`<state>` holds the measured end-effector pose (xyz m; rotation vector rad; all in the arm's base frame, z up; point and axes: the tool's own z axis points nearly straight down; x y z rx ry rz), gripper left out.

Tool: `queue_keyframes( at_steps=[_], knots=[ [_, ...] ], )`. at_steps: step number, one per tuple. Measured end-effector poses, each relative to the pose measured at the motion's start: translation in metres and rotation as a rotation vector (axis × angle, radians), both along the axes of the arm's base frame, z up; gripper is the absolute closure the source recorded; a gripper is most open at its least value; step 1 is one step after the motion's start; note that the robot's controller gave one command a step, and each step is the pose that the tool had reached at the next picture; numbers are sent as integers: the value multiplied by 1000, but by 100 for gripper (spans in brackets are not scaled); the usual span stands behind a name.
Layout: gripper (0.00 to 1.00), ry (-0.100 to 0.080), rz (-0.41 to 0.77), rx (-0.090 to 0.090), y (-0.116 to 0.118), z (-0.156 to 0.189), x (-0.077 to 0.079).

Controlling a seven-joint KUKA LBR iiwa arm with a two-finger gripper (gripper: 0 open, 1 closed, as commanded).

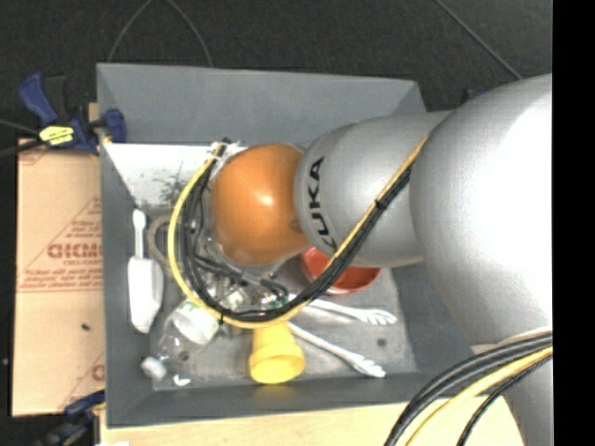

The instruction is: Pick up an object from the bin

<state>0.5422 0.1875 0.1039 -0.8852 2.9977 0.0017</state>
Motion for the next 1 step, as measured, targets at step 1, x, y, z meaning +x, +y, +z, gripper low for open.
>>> queue_keyframes(
  at_steps=[1],
  knots=[
    [100,2,-2,-1,0,53,0]
  ],
)
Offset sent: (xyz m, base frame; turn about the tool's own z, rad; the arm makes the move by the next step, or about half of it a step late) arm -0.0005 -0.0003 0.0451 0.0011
